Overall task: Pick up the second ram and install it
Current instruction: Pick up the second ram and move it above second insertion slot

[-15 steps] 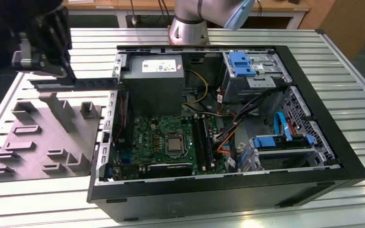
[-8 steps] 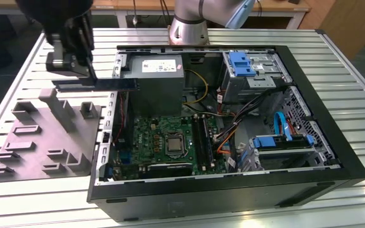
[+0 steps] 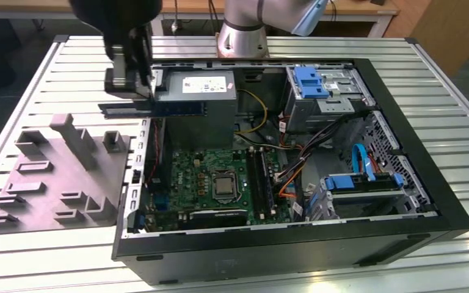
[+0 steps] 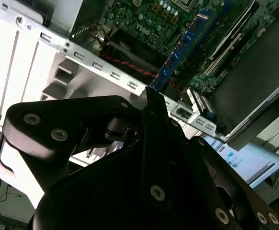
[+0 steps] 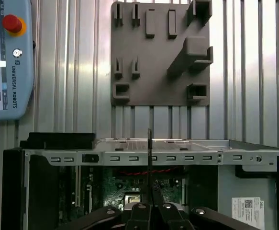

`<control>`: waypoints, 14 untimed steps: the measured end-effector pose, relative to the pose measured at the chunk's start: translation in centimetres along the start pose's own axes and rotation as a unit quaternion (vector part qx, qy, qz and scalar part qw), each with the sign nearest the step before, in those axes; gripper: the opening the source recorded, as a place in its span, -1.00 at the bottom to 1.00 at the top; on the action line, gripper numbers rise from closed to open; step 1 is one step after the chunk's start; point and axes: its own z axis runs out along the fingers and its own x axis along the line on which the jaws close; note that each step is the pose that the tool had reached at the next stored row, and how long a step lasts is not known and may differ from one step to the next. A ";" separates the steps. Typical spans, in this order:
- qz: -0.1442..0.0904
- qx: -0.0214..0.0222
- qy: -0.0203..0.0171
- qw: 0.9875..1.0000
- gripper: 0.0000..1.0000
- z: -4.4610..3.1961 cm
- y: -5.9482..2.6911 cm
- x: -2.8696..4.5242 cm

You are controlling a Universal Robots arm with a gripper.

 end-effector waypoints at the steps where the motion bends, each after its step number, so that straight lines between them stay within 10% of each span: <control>1: 0.000 0.000 0.000 1.000 -0.76 0.01 -0.45 0.00; 14: 0.000 -0.001 0.000 1.000 -0.76 0.22 -6.45 -0.03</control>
